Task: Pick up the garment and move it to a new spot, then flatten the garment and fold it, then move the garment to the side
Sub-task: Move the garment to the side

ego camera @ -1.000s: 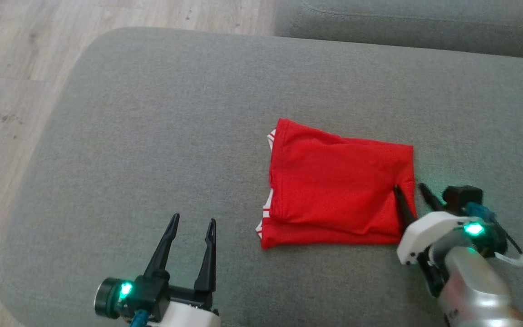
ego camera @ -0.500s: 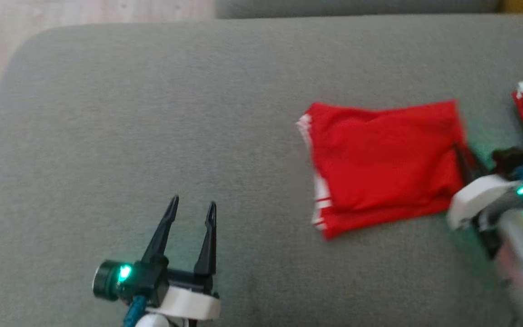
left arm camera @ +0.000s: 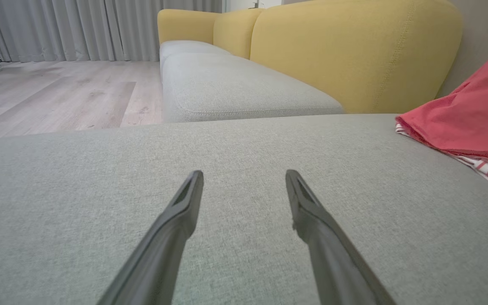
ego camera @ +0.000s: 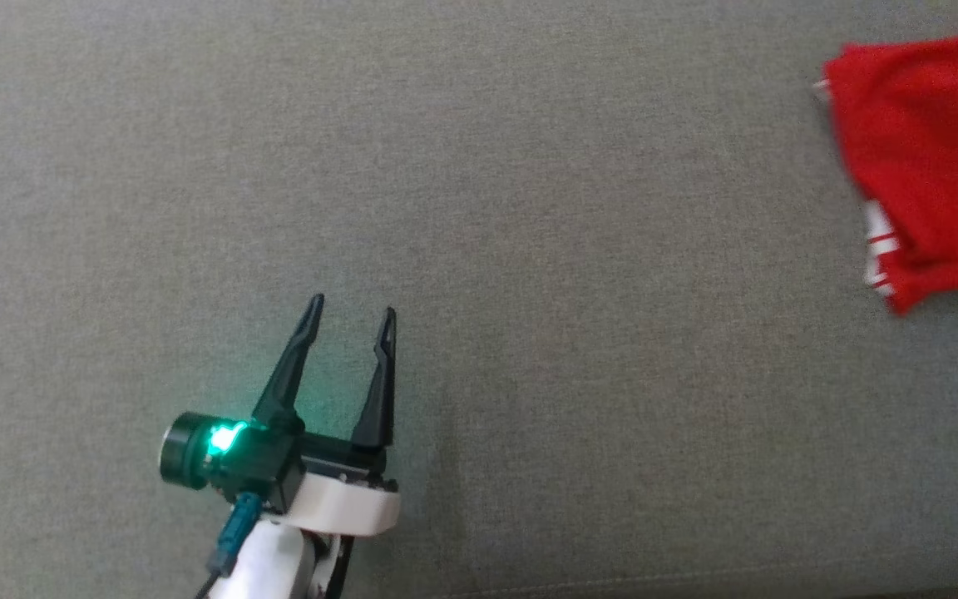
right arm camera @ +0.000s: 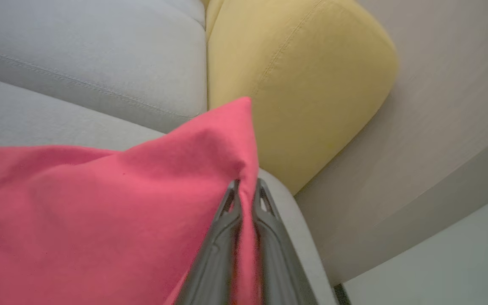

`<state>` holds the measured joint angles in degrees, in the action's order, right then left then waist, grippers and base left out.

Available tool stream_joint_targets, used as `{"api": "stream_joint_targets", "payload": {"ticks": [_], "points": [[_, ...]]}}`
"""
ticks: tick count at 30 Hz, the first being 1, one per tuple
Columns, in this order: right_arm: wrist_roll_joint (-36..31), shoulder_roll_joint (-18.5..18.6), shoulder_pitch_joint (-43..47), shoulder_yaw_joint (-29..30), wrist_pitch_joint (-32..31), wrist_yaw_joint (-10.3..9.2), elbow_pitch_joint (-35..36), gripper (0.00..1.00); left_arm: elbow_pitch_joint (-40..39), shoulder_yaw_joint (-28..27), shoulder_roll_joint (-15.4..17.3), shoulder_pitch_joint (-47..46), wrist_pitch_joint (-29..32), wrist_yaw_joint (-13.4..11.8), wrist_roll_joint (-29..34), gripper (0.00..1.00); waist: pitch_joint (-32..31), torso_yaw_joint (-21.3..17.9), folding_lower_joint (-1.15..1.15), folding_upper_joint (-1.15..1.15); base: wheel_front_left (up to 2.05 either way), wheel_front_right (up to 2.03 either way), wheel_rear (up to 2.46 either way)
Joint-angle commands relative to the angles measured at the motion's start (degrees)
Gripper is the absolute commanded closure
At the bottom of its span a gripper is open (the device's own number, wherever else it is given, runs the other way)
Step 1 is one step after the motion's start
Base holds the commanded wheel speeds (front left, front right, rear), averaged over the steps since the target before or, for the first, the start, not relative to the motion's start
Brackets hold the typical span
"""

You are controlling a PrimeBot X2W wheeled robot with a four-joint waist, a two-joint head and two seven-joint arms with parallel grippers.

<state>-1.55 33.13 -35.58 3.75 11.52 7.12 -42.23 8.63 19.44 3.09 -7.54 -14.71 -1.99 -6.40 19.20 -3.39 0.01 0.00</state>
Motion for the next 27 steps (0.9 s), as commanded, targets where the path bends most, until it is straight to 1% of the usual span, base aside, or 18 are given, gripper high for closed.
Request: {"api": "stream_joint_targets", "payload": {"ticks": [1, 2, 3, 5, 7, 9, 10, 12, 16, 19, 24, 27], "points": [[-0.78, 2.68, 0.32, 1.11, -0.57, 0.36, 2.68, 1.00, -2.02, -2.21, -0.21, -1.46, -0.29, 0.08, 0.49, 0.00, 0.33, -0.23, -0.01, 0.00, 0.00, 0.00, 0.00], [-1.45, 3.03, 0.65, 2.57, -1.35, 0.36, 3.75, 0.83, -2.05, -2.31, -0.21, -1.58, -0.29, 0.17, 0.48, 0.00, 0.35, -0.26, -0.01, 0.00, 0.00, 0.00, 0.00], [-2.37, 3.23, 1.05, 3.94, -2.10, 0.36, 4.83, 0.00, -2.12, -2.40, -0.21, -1.71, -0.29, 0.21, 0.47, 0.00, 0.28, -0.27, -0.01, 0.00, 0.00, 0.00, 0.00], [-4.40, 2.78, 1.91, 6.51, -2.79, 0.36, 7.14, 0.00, -2.19, -2.77, -0.21, -1.86, -0.29, -0.15, 0.35, 0.00, -0.36, -0.23, -0.01, 0.00, 0.00, 0.00, 0.00], [-6.48, 0.91, 3.23, 8.23, -3.29, 0.36, 9.42, 0.00, -2.19, -3.43, -0.21, -1.77, -0.29, -1.32, 0.19, 0.00, -1.54, -0.17, -0.01, 0.00, 0.00, 0.00, 0.00], [-7.69, -2.06, 5.15, 8.79, -3.66, 0.36, 11.19, 0.00, -1.84, -3.61, -0.21, -1.45, -0.29, -1.93, -0.34, 0.00, -3.31, 0.15, -0.01, 0.00, 0.00, 0.00, 0.00], [-8.32, -5.35, 7.49, 8.47, -3.69, 0.36, 12.53, 0.00, -1.50, -3.75, -0.21, -1.05, -0.29, -2.45, -0.85, 0.00, -5.53, 0.58, -0.01, 0.00, 0.00, 0.00, 0.00], [-8.02, -9.10, 10.22, 7.35, -3.24, 0.36, 13.27, 0.00, -1.11, -3.85, -0.21, -0.29, -0.29, -2.89, -1.77, 0.00, -8.34, 1.15, -0.01, 0.00, 0.00, 0.00, 0.00], [-5.12, -16.51, 16.90, 3.14, -0.87, 0.36, 13.39, 0.00, 0.11, -3.87, -0.21, 2.71, -0.29, -3.31, -4.31, 0.00, -15.21, 2.54, -0.01, 0.00, 0.00, 0.00, 0.00], [-1.25, -20.92, 22.54, -1.60, 1.36, 0.36, 12.79, 0.00, 1.10, -4.11, -0.21, 5.61, -0.29, -3.94, -4.67, 0.00, -20.24, 3.64, -0.01, 0.00, 0.00, 0.00, 0.00], [5.38, -25.21, 29.41, -8.54, 3.38, 0.36, 13.50, 0.00, 1.42, -5.42, -0.21, 9.51, -0.29, -5.36, -4.36, 0.00, -25.51, 5.25, -0.01, 0.00, 0.00, 0.00, 0.00], [8.45, -26.87, 33.67, -10.32, 3.44, 0.36, 19.11, 0.00, 1.27, -6.12, -0.21, 11.58, -0.29, -5.72, -3.72, 0.00, -27.98, 6.24, -0.01, 0.00, 0.00, 0.00, 0.00]]}}
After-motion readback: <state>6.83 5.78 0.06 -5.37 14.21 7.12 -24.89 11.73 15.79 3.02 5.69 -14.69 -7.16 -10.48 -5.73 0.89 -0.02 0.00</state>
